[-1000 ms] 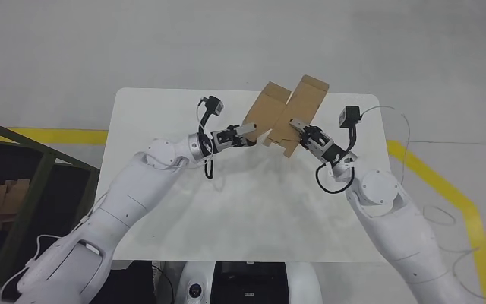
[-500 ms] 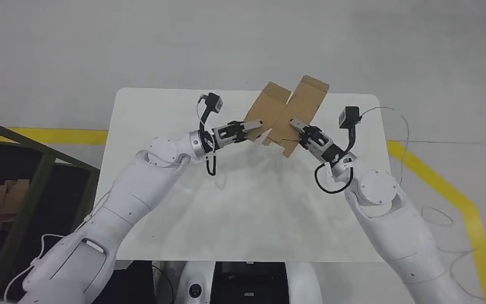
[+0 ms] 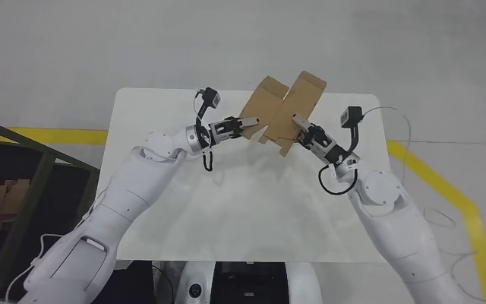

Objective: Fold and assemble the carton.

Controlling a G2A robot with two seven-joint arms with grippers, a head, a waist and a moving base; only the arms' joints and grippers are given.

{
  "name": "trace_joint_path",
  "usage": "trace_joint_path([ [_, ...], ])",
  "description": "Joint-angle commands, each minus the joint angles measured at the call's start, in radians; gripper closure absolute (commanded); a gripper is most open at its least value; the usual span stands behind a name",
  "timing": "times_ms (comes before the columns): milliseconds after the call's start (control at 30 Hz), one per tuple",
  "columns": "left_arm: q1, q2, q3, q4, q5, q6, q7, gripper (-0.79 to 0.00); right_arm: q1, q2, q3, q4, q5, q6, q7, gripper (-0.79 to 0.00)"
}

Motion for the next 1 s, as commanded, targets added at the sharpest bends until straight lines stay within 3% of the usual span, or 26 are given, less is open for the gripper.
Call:
trace_joint_path([
  [0, -0.013, 0.006, -0.018, 0.01, 0.015, 0.022, -0.043, 0.0, 0.004, 0.003, 0.023, 0.028, 0.024, -0.027, 0.05, -0.785],
  [100, -0.027, 0.014, -0.04, 0.025, 0.004, 0.072, -0.135, 0.0, 0.017, 0.008, 0.058, 0.067, 0.054, -0.069, 0.145, -0.785],
  [200, -0.046, 0.019, -0.061, 0.053, -0.042, 0.112, -0.248, 0.0, 0.05, 0.018, 0.09, 0.124, 0.048, -0.158, 0.318, -0.785],
  [500, -0.115, 0.023, -0.06, 0.132, -0.074, 0.19, -0.54, 0.0, 0.122, 0.037, 0.133, 0.267, 0.044, -0.198, 0.594, -0.785],
  [633, -0.135, 0.023, -0.057, 0.15, -0.102, 0.212, -0.664, 0.0, 0.162, 0.037, 0.104, 0.316, 0.098, -0.28, 0.791, -0.785],
  [700, -0.137, 0.024, -0.047, 0.139, -0.104, 0.22, -0.677, 0.0, 0.181, 0.035, 0.094, 0.357, 0.134, -0.312, 0.857, -0.785],
  [967, -0.139, 0.056, 0.041, 0.061, -0.112, 0.221, -0.677, 0.0, 0.236, 0.041, 0.001, 0.337, 0.158, -0.248, 0.924, -0.785],
])
